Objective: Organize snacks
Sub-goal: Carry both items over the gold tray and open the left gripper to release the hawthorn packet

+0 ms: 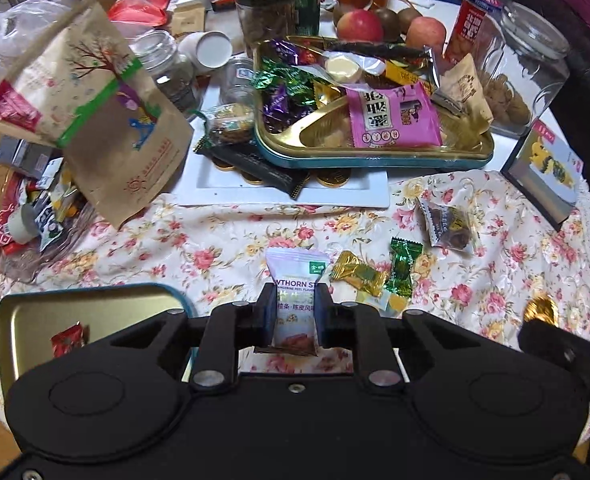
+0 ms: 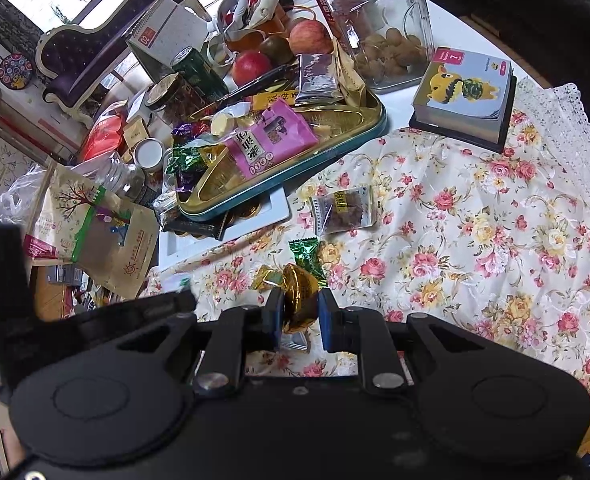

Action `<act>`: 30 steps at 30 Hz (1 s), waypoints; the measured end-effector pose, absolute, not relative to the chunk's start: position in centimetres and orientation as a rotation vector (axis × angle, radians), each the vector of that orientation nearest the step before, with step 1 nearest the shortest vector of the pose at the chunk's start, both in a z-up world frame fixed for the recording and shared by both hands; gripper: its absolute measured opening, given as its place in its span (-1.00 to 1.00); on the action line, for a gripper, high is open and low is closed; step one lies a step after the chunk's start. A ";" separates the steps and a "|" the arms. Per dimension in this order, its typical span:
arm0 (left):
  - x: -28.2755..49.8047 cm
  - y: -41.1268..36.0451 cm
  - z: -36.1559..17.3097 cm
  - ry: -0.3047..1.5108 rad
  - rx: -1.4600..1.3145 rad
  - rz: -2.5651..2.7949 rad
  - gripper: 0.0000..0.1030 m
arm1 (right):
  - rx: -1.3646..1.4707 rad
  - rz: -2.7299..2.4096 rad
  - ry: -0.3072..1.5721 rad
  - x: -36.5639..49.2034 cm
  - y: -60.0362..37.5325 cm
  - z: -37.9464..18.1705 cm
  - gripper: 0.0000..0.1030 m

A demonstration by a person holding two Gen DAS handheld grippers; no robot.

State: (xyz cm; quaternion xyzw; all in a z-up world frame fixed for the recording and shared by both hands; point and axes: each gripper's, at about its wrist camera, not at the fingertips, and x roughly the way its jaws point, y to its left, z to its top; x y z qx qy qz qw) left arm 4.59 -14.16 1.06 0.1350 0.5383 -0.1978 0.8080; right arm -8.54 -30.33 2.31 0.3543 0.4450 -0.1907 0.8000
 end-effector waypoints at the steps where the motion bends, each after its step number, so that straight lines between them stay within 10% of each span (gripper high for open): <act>1: 4.5 -13.6 1.4 1.152 0.288 -0.416 -0.49 | 0.757 -0.410 0.954 -8.5 -30.2 2.4 -0.61; 30: 9.3 10.0 3.9 1.074 0.128 0.102 -0.48 | 0.476 -0.081 0.911 -1.2 -13.5 3.6 -0.61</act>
